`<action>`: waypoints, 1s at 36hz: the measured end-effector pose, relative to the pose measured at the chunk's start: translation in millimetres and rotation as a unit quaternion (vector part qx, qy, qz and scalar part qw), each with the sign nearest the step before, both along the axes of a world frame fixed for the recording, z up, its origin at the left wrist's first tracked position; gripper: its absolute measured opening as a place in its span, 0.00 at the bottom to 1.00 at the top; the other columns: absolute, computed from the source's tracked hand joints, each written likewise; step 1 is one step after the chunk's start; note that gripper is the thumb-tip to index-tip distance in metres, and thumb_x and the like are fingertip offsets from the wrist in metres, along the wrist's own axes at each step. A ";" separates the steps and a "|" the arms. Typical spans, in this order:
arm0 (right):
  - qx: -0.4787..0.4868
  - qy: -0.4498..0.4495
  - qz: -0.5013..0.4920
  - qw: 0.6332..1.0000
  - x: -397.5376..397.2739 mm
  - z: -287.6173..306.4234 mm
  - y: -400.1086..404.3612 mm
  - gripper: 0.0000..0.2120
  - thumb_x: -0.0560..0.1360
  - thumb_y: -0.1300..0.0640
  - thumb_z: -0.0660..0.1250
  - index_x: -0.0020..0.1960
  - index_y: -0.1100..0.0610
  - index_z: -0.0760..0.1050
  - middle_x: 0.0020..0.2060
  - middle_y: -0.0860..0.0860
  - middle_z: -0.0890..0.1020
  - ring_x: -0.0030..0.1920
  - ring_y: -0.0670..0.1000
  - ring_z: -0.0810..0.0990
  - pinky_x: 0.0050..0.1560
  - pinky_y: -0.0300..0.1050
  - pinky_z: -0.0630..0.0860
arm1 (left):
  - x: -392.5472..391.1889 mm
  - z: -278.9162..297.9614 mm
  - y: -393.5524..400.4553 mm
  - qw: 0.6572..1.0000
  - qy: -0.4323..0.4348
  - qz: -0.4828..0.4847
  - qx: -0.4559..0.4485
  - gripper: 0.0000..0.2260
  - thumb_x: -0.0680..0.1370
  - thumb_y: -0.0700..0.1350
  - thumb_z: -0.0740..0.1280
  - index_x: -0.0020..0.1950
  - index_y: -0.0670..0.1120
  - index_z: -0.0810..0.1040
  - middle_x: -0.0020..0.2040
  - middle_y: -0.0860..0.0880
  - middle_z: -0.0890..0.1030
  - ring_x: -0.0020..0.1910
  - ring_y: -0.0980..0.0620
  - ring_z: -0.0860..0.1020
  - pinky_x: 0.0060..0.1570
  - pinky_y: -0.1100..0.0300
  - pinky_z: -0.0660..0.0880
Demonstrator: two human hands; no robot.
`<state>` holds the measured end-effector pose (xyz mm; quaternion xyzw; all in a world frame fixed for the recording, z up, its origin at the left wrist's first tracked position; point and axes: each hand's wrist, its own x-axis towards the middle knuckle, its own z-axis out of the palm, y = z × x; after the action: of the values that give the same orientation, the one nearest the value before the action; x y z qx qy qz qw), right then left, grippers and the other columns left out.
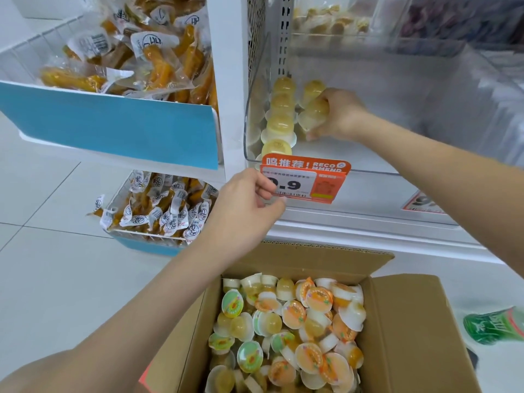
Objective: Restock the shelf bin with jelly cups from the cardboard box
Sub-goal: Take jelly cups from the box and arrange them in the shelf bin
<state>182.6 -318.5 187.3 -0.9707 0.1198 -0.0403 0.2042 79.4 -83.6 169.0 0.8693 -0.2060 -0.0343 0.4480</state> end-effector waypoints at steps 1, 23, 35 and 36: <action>0.001 -0.001 -0.001 1.000 0.2 -0.6 0.3 0.38 0.62 0.51 0.80 0.67 0.59 0.68 0.61 0.55 0.76 0.60 0.56 0.75 0.51 0.42 0.69 | -0.3 -0.3 -0.3 1.000 0.000 0.001 -0.002 0.07 0.74 0.47 0.69 0.48 0.50 0.73 0.44 0.54 0.75 0.40 0.59 0.74 0.40 0.70 0.70; 0.073 -0.036 0.245 0.966 -253.9 -64.9 47.2 0.10 0.72 0.55 0.71 0.50 0.49 0.73 0.40 0.43 0.75 0.41 0.40 0.71 0.42 0.34 0.68 | -48.6 -113.2 30.3 0.961 0.128 -0.086 0.228 0.16 0.72 0.38 0.68 0.60 0.43 0.71 0.51 0.47 0.75 0.47 0.51 0.74 0.45 0.62 0.71; 0.028 0.297 0.345 0.890 -271.9 -249.5 103.7 0.24 0.75 0.61 0.66 0.70 0.56 0.66 0.66 0.53 0.71 0.66 0.54 0.68 0.61 0.48 0.69 | -77.4 -249.8 88.6 0.815 0.195 -0.125 0.531 0.17 0.75 0.40 0.66 0.64 0.43 0.70 0.62 0.44 0.74 0.61 0.45 0.74 0.56 0.55 0.73; 0.022 0.301 0.355 0.885 -270.3 -259.8 108.0 0.24 0.74 0.63 0.66 0.69 0.57 0.66 0.65 0.54 0.71 0.65 0.55 0.69 0.60 0.49 0.70 | -77.8 -253.5 87.2 0.799 0.191 -0.137 0.553 0.18 0.76 0.38 0.64 0.66 0.42 0.68 0.63 0.43 0.72 0.63 0.45 0.72 0.57 0.54 0.72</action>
<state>-87.7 -210.5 -72.6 -0.9092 -0.1762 0.3316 0.1799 1.6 3.6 -84.5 0.9077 -0.1795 -0.3691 -0.0876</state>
